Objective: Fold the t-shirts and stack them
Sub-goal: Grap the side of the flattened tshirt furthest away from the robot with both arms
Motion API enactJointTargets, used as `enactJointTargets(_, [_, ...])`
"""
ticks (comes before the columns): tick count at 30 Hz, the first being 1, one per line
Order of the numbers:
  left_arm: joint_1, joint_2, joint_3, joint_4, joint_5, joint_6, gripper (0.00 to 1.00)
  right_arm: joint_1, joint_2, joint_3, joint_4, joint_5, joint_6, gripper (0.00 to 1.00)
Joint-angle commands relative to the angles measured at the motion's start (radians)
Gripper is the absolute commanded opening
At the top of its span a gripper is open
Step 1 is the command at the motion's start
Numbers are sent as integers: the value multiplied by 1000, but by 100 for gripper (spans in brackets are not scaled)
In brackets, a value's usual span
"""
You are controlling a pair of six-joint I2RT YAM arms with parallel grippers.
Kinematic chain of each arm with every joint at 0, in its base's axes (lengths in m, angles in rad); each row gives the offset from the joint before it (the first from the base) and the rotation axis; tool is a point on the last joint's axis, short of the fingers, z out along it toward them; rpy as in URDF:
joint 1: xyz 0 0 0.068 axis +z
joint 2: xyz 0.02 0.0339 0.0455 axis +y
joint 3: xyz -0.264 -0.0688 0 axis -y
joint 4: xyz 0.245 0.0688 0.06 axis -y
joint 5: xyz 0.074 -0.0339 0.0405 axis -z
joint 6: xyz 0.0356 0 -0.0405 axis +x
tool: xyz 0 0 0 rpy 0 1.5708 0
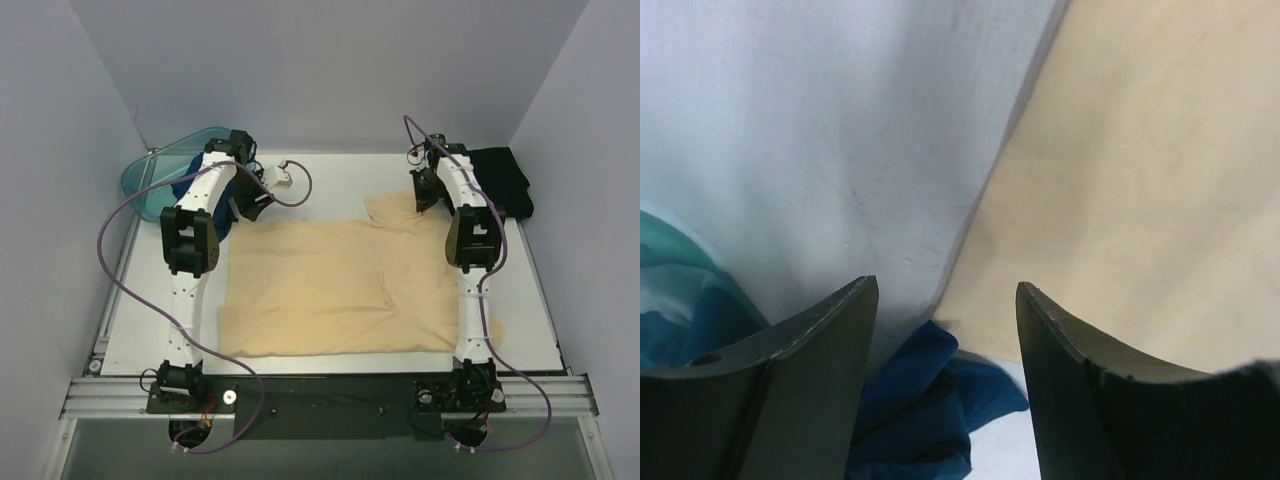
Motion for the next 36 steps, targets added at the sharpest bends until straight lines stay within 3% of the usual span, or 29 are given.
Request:
enactJointTargets(1, [8, 44, 31, -115, -46, 115, 68, -8, -130, -46, -15, -63, -2, 0])
enactJointTargets(6, [3, 88, 37, -46, -113, 111, 66, -8, -163, -66, -12, -74, 9, 0])
enactJointTargets(11, [-12, 85, 1, 12, -132, 118, 50, -6, -214, -104, -9, -70, 13, 0])
enactJointTargets(15, [-18, 73, -26, -72, -81, 167, 26, -14, -265, -148, -9, -59, 29, 0])
enactJointTargets(18, [-20, 49, -32, -161, -43, 187, 0, -24, -326, -193, -6, -65, 44, 0])
enactJointTargets(21, [-21, 12, -49, -170, -41, 174, 0, -26, -378, -242, -3, -82, 56, 0])
enactJointTargets(26, [-17, -111, -118, -29, -66, 94, 0, -31, -493, -362, -7, -106, 93, 0])
enactJointTargets(36, [-33, -277, -179, -49, 9, 112, 0, -113, -749, -678, -36, -143, 122, 0])
